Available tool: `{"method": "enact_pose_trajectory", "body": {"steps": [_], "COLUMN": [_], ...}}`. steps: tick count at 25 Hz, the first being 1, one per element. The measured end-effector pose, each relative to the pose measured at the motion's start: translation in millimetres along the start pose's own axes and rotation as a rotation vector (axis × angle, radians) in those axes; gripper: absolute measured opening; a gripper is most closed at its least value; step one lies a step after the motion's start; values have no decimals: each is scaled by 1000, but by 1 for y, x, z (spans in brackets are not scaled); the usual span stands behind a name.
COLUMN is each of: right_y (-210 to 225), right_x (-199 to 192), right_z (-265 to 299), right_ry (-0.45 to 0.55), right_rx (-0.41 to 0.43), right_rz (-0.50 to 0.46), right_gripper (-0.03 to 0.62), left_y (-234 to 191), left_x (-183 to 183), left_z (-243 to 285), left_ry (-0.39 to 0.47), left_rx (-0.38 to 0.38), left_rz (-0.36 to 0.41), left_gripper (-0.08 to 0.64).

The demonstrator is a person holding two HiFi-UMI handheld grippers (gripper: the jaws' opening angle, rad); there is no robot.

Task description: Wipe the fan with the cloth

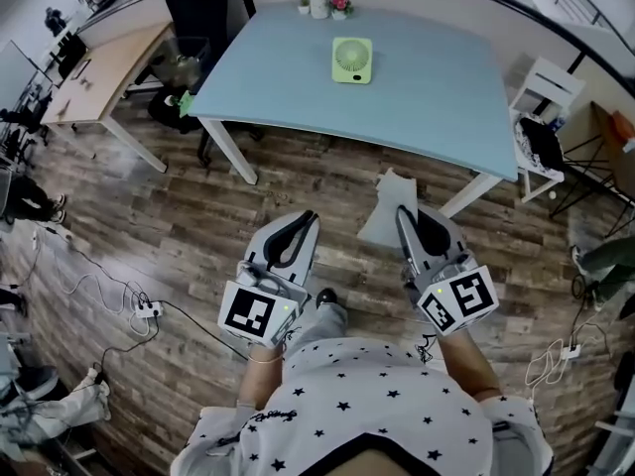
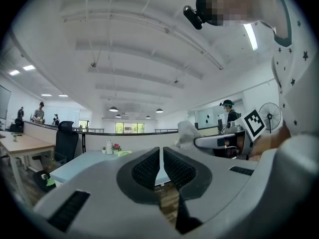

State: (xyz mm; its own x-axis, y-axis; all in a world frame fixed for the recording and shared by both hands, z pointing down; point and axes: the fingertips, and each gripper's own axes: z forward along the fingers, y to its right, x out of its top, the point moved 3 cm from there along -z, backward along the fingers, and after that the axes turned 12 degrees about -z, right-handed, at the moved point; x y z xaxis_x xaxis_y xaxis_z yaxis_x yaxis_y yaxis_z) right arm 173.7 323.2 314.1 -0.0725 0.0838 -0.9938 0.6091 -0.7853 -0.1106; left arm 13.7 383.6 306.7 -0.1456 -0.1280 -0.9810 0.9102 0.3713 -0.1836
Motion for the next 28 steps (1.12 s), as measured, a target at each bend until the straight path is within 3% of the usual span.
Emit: {"method": "enact_pose_trajectory", "body": {"steps": [15,28], "right_y": [-6,17], "right_x": [-1,-4], "right_z": [100,140], "right_ry": [-42,-25], "right_rx": [-57,-52], "right_rz": [-20,-36], "right_gripper": [25,26], "left_y": [-120,-146], "left_x": [3,-2], "left_z": [15,40], "left_ry": [-30,-62], "left_rx": [0,-9], "left_rz": [-61,-84], "left_gripper": [44,44]}}
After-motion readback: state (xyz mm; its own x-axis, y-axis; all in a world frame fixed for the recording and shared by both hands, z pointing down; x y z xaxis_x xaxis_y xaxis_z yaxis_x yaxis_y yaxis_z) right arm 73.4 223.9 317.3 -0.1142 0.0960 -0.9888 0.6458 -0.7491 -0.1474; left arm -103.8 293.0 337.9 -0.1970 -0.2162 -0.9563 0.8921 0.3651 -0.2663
